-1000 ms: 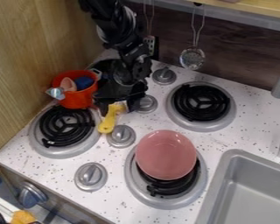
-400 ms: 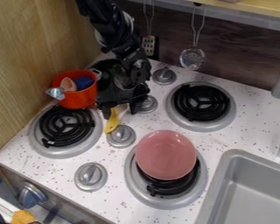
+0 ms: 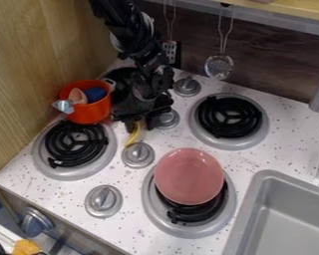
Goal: Moved the yellow brush to the top right burner
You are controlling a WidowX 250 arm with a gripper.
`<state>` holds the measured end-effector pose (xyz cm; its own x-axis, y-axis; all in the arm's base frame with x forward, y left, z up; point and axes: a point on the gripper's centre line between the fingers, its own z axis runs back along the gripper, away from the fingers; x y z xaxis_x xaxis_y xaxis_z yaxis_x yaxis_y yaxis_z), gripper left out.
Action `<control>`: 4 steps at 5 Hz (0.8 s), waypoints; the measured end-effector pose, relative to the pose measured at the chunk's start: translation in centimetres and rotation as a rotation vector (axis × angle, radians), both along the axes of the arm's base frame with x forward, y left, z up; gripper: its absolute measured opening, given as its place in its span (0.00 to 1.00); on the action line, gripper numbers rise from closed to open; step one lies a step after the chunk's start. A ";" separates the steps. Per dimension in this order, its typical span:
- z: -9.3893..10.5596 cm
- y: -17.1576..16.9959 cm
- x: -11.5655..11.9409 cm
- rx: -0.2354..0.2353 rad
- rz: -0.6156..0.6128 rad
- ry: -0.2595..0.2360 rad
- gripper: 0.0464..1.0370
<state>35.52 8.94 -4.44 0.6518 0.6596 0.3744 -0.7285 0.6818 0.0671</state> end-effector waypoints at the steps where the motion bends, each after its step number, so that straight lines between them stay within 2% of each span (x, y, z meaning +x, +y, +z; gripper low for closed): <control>1: -0.1 0.1 0.2 0.010 -0.025 0.009 0.15; 2: 0.1 0.2 0.1 0.037 -0.049 0.022 0.05; 3: 0.0 0.1 -0.5 0.061 -0.050 0.053 0.04; 4: 1.5 -0.6 -0.6 0.070 -0.046 0.066 0.04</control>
